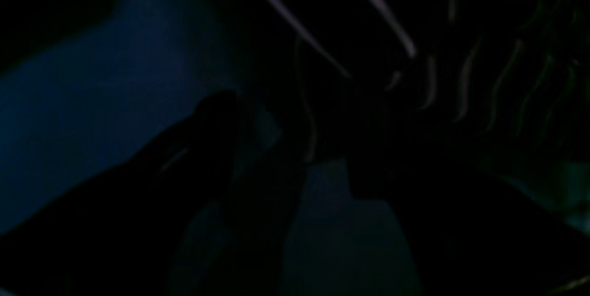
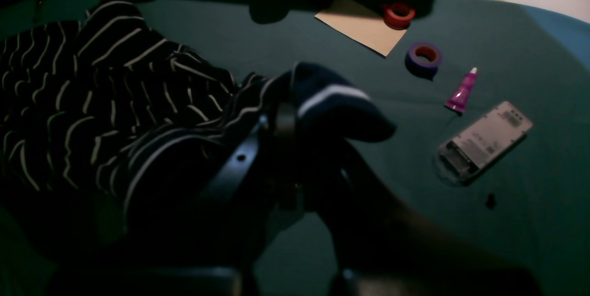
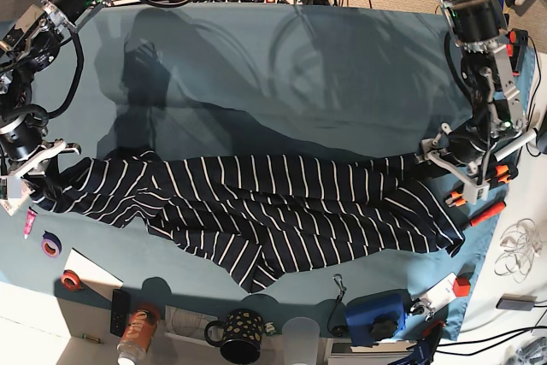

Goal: Layout the t-shirt on the table in an organized manner, then fold the t-shirt properly
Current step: 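Pull the shirt taut between both grippers, stretching it lengthwise, then lift the shirt with both grippers and swing it up into the air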

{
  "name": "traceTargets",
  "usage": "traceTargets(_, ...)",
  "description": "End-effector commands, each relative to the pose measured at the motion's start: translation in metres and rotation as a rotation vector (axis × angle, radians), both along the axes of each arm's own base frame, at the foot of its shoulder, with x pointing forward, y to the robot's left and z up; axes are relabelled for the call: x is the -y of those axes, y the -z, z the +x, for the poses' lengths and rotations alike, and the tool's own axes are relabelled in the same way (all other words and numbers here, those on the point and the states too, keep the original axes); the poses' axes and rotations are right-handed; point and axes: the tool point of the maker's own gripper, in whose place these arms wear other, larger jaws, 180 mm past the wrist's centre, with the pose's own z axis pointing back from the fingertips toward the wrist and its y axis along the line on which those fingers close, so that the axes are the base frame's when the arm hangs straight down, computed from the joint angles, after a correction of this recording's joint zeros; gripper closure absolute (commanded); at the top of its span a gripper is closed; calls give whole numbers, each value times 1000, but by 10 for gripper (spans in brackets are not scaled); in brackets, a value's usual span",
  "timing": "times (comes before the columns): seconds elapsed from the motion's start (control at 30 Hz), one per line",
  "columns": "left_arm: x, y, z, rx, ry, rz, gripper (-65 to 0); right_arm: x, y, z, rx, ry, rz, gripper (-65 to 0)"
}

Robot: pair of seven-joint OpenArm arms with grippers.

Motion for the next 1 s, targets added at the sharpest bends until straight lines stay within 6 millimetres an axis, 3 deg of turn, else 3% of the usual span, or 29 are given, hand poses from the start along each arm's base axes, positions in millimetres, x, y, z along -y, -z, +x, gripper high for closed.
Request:
traceTargets(0.0,-1,7,-5,-51,21,14,-367,2,-18,4,54,-6,-19,0)
traceTargets(0.2,12,35,-17,-145,22,-48,-367,2,-19,4,55,-8,-18,0)
traceTargets(0.33,42,34,-20,-138,88,-128,-367,2,-19,4,57,-9,-17,0)
traceTargets(0.47,58,35,-21,-142,99,-161,-364,2,-19,4,57,-9,-17,0)
traceTargets(0.57,61,35,-21,-143,101,-165,-267,2,-19,4,56,-8,-18,0)
traceTargets(0.7,58,34,-19,-144,84,-168,0,2,-20,4,63,-10,-17,0)
traceTargets(0.87,44,27,-15,-118,41,-178,0,1,-24,6,88,-12,-15,0)
traceTargets(0.97,41,5,-12,-59,40,-265,0,1,-24,6,89,-13,-15,0)
